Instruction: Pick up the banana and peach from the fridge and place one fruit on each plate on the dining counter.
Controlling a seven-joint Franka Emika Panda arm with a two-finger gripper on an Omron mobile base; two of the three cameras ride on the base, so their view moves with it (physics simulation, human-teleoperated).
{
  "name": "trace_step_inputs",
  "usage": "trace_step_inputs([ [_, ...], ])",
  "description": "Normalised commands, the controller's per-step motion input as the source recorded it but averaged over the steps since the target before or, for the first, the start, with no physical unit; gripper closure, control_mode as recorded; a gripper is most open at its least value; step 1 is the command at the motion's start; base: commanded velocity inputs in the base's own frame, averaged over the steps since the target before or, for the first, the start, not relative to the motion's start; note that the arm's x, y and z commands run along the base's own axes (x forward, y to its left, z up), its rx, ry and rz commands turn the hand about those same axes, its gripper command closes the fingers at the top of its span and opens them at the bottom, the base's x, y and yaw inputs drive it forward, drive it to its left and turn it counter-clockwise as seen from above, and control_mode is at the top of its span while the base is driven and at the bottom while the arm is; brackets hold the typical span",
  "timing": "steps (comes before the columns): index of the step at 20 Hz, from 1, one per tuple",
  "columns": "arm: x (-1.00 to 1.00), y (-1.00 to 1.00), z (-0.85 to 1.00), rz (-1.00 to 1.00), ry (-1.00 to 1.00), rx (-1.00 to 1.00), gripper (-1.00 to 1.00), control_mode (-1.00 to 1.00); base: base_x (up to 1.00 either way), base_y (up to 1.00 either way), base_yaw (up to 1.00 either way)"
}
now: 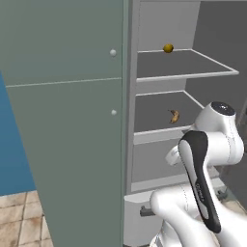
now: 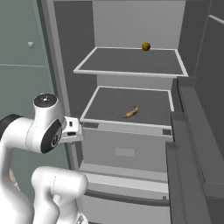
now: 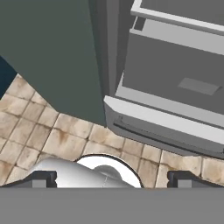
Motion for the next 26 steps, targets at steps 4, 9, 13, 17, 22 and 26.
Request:
trace_step_inputs([
  [4,0.08,-0.37,-0.05,0.05,0.00,0.00,-1.00,-1.00,0.00,0.00,0.00],
  [9,0.14,-0.29,-0.01,-0.12,0.00,0.00,-1.00,-1.00,0.00,0.00,0.00],
  [13,0.22,-0.33,0.00,-0.29,-0.02,0.00,-1.00,-1.00,0.00,0.00,0.00],
  [17,0.36,-0.43,0.00,-0.29,-0.06,0.01,-1.00,-1.00,0.00,0.00,0.00],
  [22,0.45,-0.42,0.00,-0.06,-0.16,0.05,-1.00,-1.00,0.00,0.00,0.00],
  [26,0.53,-0.28,0.00,0.00,-0.19,0.05,-1.00,-1.00,0.00,0.00,0.00],
])
